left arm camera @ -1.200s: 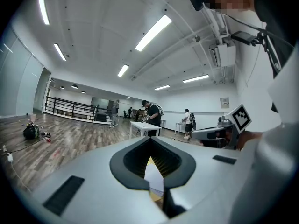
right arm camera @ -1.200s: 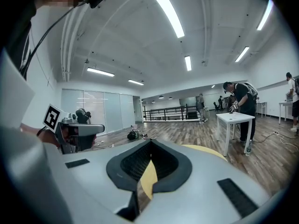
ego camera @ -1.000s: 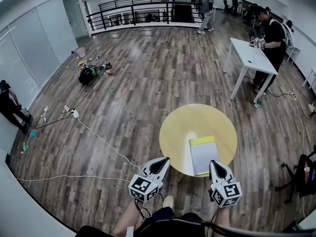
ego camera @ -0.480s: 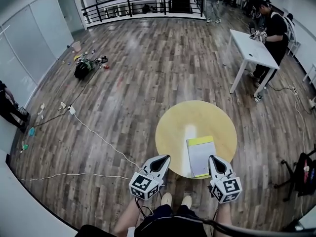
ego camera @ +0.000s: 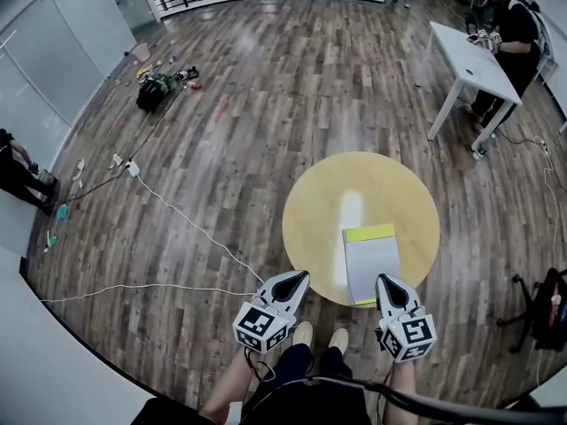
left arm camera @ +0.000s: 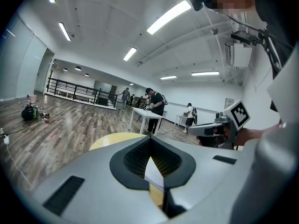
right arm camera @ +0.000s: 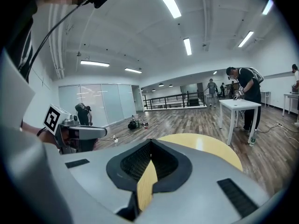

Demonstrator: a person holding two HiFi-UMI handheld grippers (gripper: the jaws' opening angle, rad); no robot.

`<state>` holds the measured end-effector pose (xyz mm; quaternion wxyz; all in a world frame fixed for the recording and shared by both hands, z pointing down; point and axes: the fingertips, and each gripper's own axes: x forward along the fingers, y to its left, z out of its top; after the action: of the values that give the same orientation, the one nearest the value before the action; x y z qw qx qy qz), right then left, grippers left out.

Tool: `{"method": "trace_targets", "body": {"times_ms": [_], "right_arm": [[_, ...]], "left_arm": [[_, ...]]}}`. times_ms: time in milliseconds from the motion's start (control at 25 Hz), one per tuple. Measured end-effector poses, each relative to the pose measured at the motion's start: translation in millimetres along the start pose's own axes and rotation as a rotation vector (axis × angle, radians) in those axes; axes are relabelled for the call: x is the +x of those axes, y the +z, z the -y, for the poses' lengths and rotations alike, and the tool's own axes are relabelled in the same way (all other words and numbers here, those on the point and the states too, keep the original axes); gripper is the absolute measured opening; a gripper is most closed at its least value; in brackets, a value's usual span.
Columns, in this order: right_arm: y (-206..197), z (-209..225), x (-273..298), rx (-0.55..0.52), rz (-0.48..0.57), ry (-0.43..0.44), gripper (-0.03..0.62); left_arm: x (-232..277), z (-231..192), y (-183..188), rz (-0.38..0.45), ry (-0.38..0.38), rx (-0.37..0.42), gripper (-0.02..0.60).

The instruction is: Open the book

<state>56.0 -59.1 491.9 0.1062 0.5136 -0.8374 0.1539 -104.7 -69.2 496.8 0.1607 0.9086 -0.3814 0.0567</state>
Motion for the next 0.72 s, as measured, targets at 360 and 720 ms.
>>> {"method": "trace_targets", "body": {"times_ms": [360,720], "right_arm": [[-80.0,6.4,15.9,0.093,-0.127,0.003,0.003],[-89.6,8.7,27.3,0.09,-0.165,0.006,0.003]], "left_arm": [[10.6,-4.1,-76.6,-0.122,0.001,-0.106,-0.005],[17.9,-9.3,-82.2,-0.137,-0.003,-0.132,-0.005]]}}
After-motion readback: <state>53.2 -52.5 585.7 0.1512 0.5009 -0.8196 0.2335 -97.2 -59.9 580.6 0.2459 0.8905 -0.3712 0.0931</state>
